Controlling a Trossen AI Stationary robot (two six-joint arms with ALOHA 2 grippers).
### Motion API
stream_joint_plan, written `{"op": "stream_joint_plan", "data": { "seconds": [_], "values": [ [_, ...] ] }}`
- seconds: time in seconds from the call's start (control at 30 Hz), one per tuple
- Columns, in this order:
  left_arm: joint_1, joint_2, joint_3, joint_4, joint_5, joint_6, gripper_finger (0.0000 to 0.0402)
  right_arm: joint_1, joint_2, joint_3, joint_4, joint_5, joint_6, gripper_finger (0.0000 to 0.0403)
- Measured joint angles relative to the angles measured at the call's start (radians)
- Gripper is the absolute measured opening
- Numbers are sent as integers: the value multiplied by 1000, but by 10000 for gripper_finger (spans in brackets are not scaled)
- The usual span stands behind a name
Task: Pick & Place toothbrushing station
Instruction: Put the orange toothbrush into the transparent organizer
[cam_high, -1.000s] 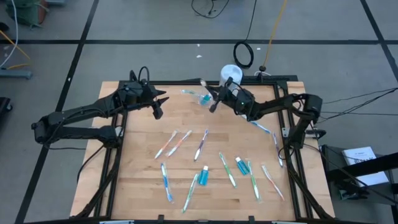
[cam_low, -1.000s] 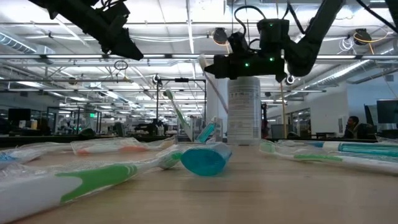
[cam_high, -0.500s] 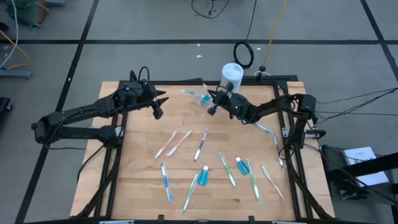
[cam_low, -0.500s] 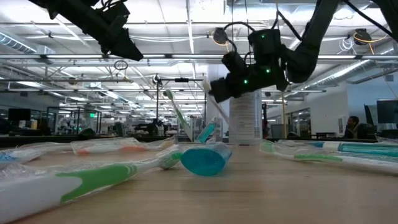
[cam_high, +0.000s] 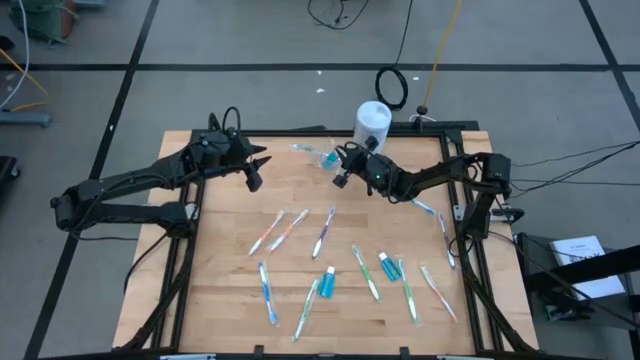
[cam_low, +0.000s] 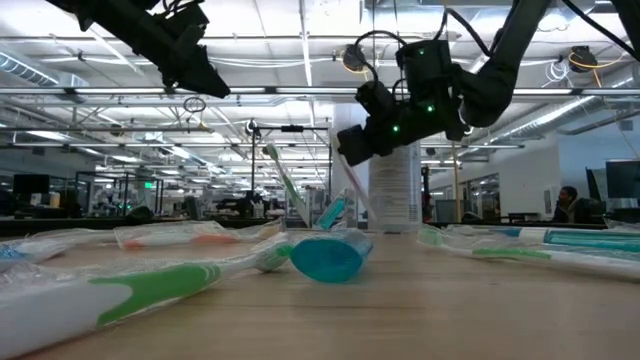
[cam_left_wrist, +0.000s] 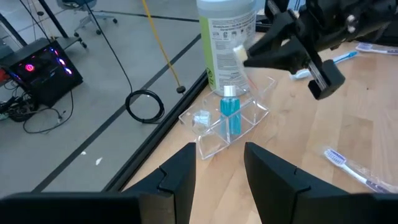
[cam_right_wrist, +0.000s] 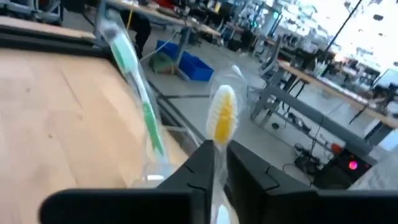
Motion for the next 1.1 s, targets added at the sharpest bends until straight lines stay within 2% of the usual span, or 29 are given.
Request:
{"op": "stream_joint_plan", "data": {
  "seconds": [0.2,0.33,0.57,0.8,0.93,1.1],
  "values": [
    [0,0,0,-5,1,-8,143,44,1,0,6,264,-49,101],
    [0,0,0,-9,1,-14,143,81,1,0,2,348,-120,131],
    [0,0,0,-10,2,-31,143,150,1,0,2,352,-100,159],
    [-1,0,0,-31,5,-77,143,210,-22,0,-46,352,-75,161],
    [-22,8,0,-58,14,-109,143,233,-93,0,-252,339,78,161],
    [-72,10,0,-138,106,-138,143,235,-212,-1,-569,174,329,160]
  ]
}}
